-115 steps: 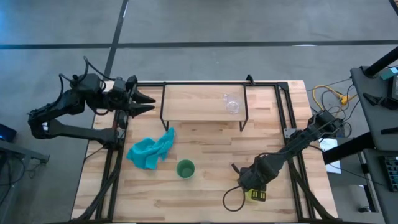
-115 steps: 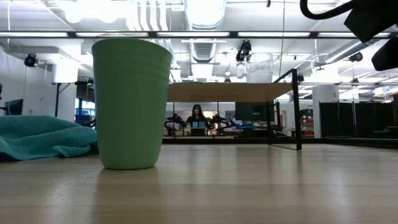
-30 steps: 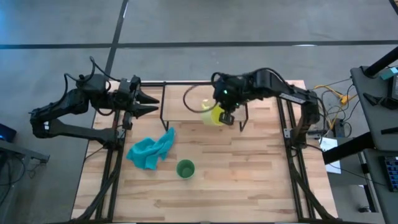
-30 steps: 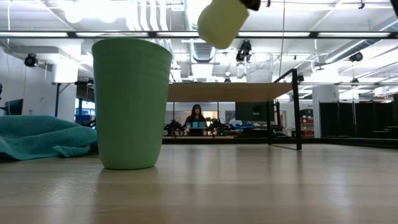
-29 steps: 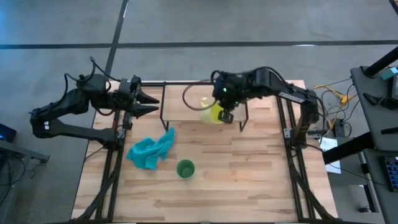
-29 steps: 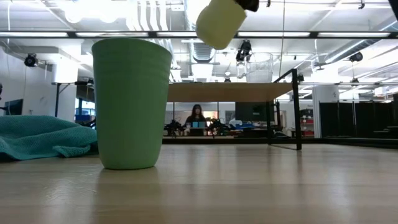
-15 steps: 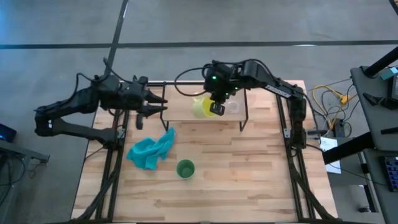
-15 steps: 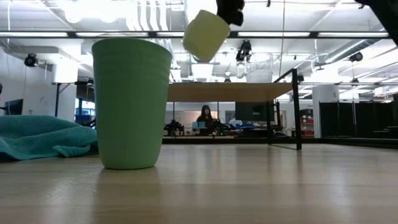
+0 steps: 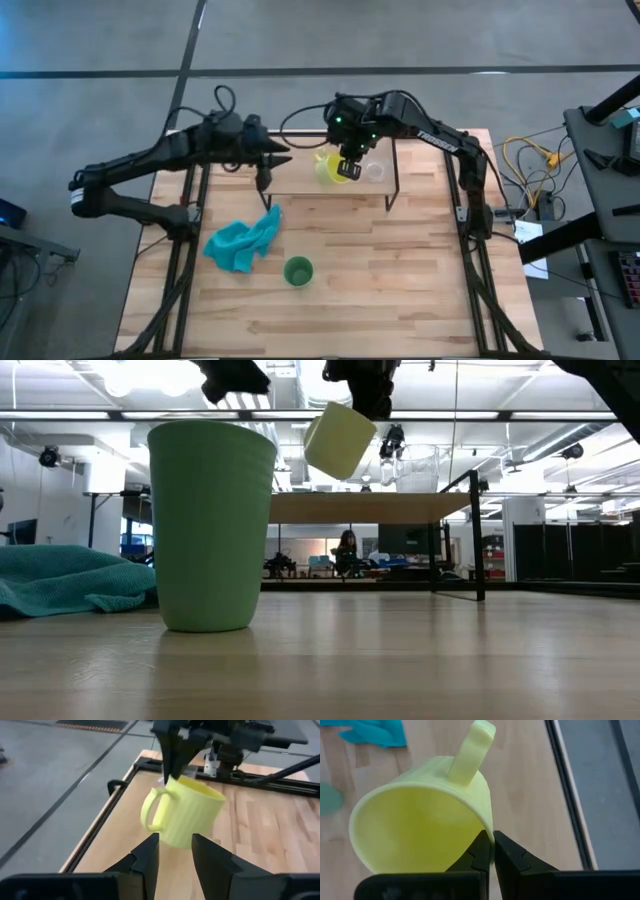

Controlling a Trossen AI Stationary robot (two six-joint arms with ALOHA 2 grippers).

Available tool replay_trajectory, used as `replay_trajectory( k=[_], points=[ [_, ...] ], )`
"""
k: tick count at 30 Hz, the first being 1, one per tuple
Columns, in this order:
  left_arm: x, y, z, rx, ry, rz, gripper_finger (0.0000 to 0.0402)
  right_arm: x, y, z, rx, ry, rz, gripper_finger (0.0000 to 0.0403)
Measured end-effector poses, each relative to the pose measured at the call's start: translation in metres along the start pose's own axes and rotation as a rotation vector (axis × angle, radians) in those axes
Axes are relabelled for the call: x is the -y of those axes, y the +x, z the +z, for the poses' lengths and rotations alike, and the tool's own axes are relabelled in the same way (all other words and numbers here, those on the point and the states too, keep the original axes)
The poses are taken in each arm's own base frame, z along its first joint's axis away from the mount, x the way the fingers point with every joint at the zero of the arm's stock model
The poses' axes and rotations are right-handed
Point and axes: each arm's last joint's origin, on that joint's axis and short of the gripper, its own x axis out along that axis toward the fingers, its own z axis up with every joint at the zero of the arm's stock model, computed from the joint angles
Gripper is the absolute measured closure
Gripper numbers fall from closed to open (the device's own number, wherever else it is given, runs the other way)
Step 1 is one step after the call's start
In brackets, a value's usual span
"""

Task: Stack small to large cups/mugs on shelf
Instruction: Put the yellow mug on the shelf

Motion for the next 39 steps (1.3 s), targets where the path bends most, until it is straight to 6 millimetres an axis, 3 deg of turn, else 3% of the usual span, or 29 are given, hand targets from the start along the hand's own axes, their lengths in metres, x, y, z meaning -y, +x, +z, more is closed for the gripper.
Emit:
replay_trajectory(
  k=[8, 14, 27, 39],
  points=[
    [-0.023, 0.043, 0.003, 0.055, -0.027, -0.037, 0.0299, 0.017, 0.0, -0.003, -0.004, -0.03, 0.01, 0.0394],
    [-0.03, 0.061, -0.003, 0.018, -0.084, -0.042, 0.0299, 0.019, -0.001, -0.003, -0.003, -0.077, 0.014, 0.0394],
    [-0.035, 0.074, -0.009, -0.018, -0.094, -0.053, 0.0299, 0.017, 0.004, -0.001, -0.001, -0.073, 0.07, 0.0394],
    [-0.034, 0.071, -0.008, -0.007, -0.071, -0.079, 0.0299, 0.017, 0.005, -0.001, 0.0, -0.042, 0.072, 0.0394]
  ],
)
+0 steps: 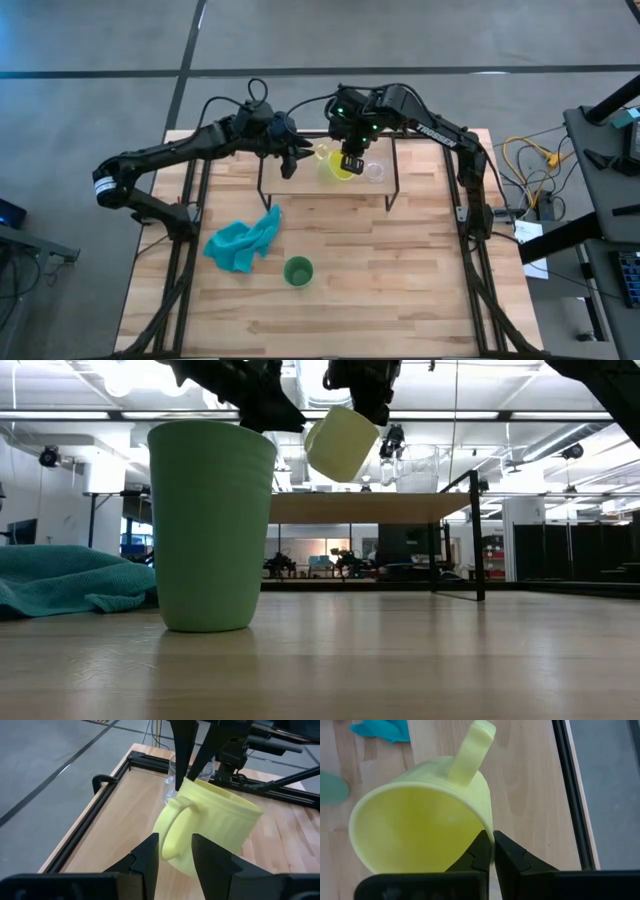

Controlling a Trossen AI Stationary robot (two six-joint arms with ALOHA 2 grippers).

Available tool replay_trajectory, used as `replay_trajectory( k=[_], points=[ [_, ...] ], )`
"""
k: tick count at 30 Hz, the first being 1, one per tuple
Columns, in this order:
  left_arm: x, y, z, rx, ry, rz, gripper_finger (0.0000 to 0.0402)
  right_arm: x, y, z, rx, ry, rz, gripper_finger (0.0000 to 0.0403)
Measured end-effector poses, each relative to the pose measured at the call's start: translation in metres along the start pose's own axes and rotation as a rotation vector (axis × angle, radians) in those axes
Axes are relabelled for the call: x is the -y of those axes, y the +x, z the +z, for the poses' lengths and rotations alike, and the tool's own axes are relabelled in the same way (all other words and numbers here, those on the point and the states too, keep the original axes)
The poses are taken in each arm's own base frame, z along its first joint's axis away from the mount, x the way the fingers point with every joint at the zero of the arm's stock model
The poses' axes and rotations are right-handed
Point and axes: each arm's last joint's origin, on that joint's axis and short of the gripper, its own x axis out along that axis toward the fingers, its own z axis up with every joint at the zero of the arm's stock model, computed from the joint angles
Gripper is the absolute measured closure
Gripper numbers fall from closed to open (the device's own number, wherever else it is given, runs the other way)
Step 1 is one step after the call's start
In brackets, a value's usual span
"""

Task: Stack small to large cups/mugs on shelf
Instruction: Put the yellow mug on the shelf

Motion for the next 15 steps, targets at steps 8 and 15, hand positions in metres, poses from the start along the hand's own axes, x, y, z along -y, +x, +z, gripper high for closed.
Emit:
replay_trajectory(
  k=[8, 15],
  points=[
    [-0.0005, 0.0022, -0.0011, -0.008, -0.001, -0.002, 0.0299, -0.0003, 0.0004, 0.0002, 0.002, 0.019, 0.011, 0.0394],
    [-0.0008, 0.0036, -0.0018, -0.012, -0.001, -0.004, 0.0299, -0.0002, 0.0007, 0.0002, 0.001, 0.027, 0.01, 0.0394]
  ],
)
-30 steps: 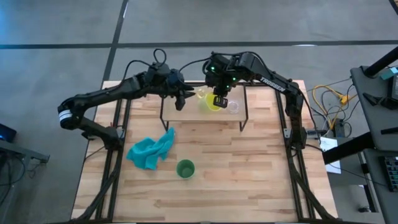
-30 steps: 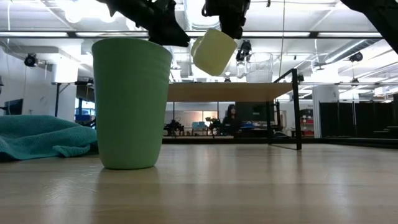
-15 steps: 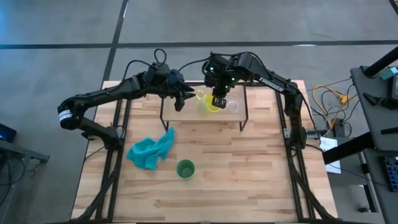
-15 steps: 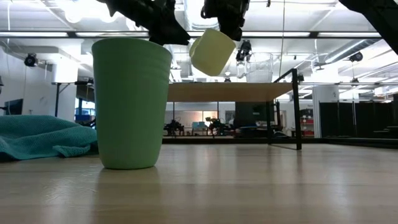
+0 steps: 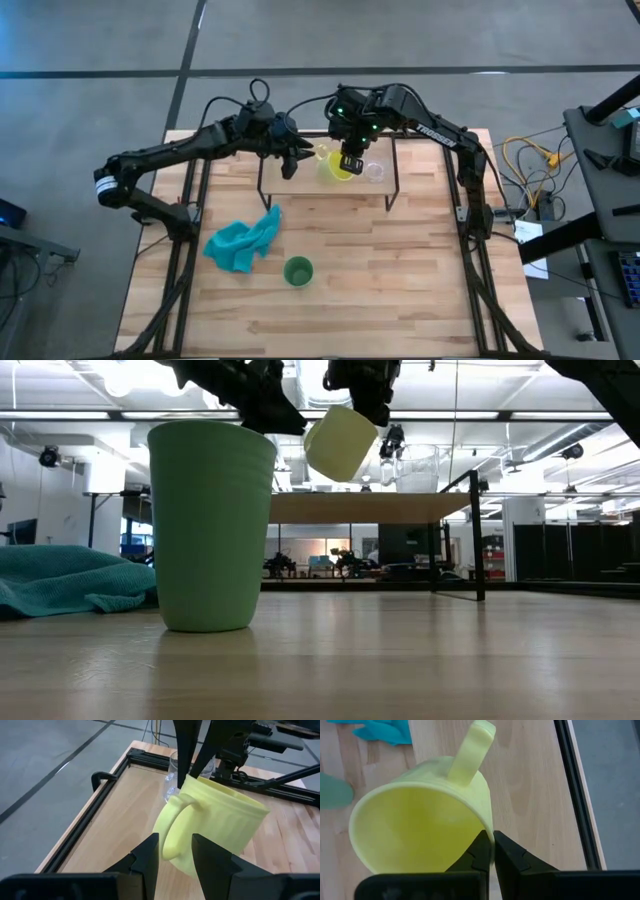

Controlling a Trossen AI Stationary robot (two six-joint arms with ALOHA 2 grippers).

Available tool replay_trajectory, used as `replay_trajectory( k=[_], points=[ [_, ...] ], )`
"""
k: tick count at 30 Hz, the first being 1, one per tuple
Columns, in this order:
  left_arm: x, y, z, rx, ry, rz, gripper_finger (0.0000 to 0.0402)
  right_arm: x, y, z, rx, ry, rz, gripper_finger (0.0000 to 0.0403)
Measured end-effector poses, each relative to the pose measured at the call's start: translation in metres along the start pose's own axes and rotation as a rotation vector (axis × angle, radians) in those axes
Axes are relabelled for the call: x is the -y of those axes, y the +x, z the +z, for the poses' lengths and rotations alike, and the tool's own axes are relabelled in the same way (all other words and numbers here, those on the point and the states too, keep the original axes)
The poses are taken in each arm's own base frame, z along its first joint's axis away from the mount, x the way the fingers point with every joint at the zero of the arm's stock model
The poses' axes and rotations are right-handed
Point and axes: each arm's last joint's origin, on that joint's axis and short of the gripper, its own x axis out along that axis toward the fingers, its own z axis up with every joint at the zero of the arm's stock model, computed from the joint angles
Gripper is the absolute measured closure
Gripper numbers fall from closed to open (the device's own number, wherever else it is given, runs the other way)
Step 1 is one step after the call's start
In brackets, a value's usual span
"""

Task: Stack small to large cups/mugs on shelf
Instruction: Put the yellow mug on the shelf

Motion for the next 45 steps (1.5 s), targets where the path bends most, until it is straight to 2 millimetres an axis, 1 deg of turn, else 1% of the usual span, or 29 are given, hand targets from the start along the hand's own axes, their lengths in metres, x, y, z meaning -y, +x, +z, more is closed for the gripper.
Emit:
replay_trajectory(
  k=[5, 12, 20, 29, 34, 45],
  points=[
    [0.0, 0.0, 0.0, 0.0, 0.0, 0.0, 0.0299, 0.0, 0.001, 0.0, -0.002, 0.0, -0.002, 0.0394],
    [0.001, -0.003, 0.002, 0.011, 0.003, -0.001, 0.0299, 0.004, 0.013, -0.003, -0.044, -0.004, 0.0, 0.0394],
    [0.003, -0.01, 0.005, 0.03, 0.007, -0.001, 0.0299, 0.012, 0.016, 0.002, 0.017, 0.013, -0.017, 0.0394],
    [0.003, -0.012, 0.006, 0.036, 0.012, -0.001, 0.0299, 0.017, 0.026, -0.003, -0.032, 0.029, -0.013, 0.0394],
    [0.0, -0.006, 0.002, 0.01, 0.019, 0.002, 0.0299, 0.017, 0.027, -0.003, -0.03, 0.026, -0.012, 0.0394],
    [-0.01, 0.019, -0.011, -0.064, 0.025, 0.011, 0.0299, 0.017, 0.028, -0.003, -0.03, 0.028, -0.009, 0.0394]
  ],
)
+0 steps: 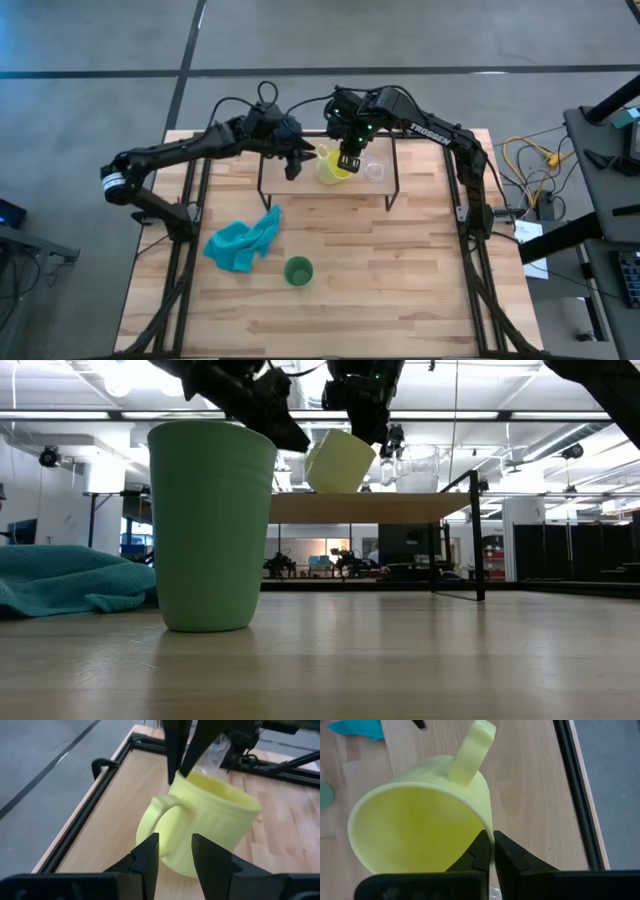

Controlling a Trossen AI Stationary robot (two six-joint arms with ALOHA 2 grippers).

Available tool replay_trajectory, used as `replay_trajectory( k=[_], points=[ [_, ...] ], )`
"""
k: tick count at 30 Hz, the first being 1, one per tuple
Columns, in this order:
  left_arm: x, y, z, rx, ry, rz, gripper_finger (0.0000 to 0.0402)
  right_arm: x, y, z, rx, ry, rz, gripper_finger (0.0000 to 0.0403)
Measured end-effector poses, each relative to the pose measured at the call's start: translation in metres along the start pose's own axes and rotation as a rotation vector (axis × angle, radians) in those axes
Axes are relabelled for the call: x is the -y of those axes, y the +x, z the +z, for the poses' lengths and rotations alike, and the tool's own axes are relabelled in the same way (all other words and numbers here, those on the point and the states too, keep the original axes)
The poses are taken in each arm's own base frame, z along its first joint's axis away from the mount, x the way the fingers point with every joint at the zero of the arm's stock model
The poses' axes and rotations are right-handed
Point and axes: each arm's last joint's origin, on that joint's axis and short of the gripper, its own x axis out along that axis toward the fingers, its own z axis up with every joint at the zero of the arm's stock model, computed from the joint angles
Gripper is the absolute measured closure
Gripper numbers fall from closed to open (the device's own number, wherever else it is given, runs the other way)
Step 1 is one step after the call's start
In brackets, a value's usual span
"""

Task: Stack small to large cups/mugs on shelf
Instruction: Put the yellow mug on the shelf

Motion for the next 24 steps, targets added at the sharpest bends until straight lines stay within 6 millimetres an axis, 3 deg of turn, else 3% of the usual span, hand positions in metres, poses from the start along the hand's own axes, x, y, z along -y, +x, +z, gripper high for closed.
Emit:
replay_trajectory(
  k=[7, 15, 24],
  points=[
    [-0.006, 0.008, -0.005, -0.026, -0.012, 0.01, 0.0299, 0.0, -0.001, 0.0, -0.003, 0.001, 0.0, 0.0394],
    [-0.013, -0.007, 0.002, 0.028, -0.008, 0.043, 0.0299, -0.001, -0.002, -0.001, -0.006, -0.003, 0.006, 0.0394],
    [-0.017, -0.003, 0.001, 0.025, -0.013, 0.05, 0.0299, -0.001, -0.002, -0.001, -0.004, -0.003, 0.006, 0.0394]
  ],
)
